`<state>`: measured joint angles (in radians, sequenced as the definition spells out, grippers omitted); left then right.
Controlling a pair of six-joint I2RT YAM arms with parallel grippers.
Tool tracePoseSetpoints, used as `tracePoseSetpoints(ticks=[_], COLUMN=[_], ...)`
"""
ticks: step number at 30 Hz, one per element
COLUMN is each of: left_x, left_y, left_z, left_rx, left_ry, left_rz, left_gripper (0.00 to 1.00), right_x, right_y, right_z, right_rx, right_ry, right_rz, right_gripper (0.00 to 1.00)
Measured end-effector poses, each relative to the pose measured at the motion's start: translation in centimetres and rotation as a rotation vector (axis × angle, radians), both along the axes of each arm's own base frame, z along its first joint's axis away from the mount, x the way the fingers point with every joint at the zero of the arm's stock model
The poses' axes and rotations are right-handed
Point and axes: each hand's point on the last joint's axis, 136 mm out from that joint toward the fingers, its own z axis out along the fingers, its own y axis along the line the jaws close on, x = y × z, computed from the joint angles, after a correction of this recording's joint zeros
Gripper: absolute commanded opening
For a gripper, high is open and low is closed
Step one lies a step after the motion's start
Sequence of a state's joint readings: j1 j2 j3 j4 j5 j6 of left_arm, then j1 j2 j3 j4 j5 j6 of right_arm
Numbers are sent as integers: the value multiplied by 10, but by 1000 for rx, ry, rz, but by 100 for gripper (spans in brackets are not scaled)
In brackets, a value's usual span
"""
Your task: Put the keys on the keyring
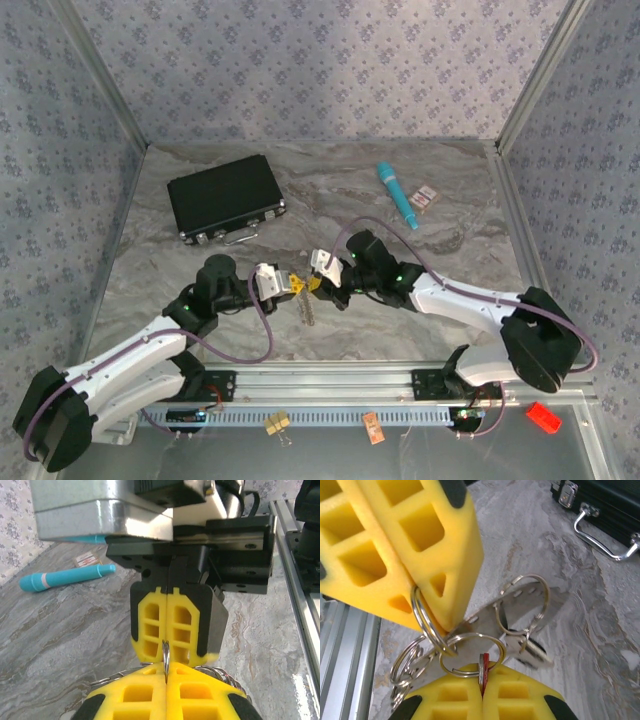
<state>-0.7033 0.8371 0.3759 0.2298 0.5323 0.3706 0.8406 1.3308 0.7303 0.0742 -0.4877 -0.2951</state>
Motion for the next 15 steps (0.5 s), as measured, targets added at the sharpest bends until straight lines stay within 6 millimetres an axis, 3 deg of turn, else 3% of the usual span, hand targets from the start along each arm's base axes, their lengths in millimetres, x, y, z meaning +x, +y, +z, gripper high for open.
tracePoseSetpoints(ticks=[6,11,15], left_x=[3,4,5], left_y=[3,3,3], left_z=[0,1,2], left_rx=[13,13,13], left_ry=[-19,-31,-35], left_rz=[24,28,27], left_gripper=[0,0,0], right_x=[7,-2,-5], right_y=[-9,-7,-9], right_z=[26,54,53], right_rx=[-44,-26,-47], right_ry=[-80,-141,-160], right_rz=[-45,-13,-5], right_gripper=[0,0,0])
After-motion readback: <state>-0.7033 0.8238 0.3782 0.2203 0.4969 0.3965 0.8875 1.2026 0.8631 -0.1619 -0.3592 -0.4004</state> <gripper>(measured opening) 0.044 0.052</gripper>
